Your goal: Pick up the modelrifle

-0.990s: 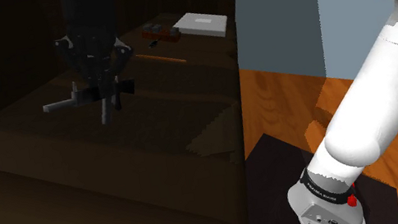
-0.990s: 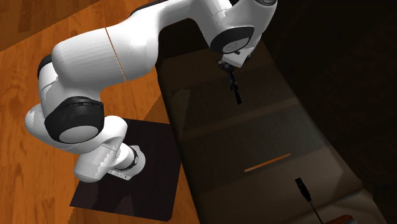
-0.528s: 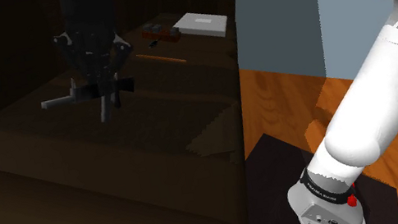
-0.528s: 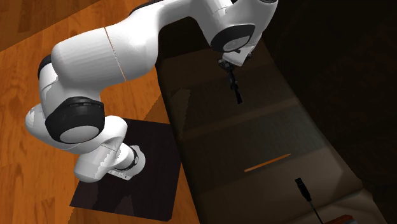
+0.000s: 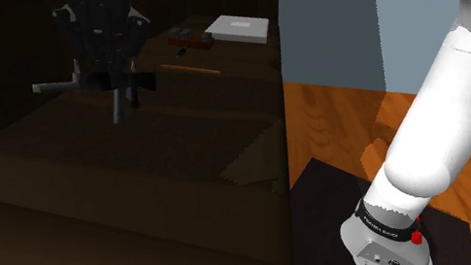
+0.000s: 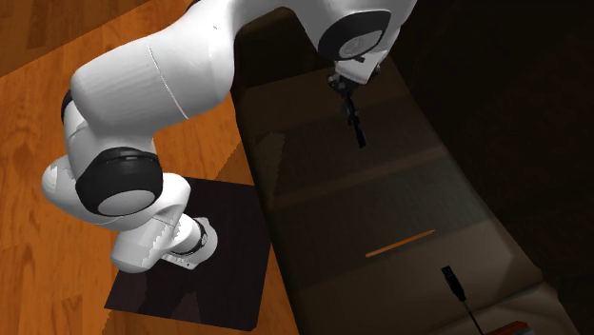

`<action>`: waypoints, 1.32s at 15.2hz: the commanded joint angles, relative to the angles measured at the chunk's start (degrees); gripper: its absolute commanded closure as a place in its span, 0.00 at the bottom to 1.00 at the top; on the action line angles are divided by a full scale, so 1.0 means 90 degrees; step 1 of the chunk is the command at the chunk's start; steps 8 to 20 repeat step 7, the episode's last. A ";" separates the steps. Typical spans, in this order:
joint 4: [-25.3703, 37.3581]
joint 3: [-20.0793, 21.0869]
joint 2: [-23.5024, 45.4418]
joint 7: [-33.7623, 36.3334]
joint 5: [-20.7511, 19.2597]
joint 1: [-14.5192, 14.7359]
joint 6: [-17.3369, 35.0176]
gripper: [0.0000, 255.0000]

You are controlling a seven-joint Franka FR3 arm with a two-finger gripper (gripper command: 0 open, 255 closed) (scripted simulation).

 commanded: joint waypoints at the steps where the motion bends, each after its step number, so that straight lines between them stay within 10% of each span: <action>1: 0.0241 0.0018 0.0088 0.0069 -0.0065 0.0026 -0.0170 1.00; 20: 0.0780 0.0059 0.0279 0.0220 -0.0205 0.0096 -0.0552 1.00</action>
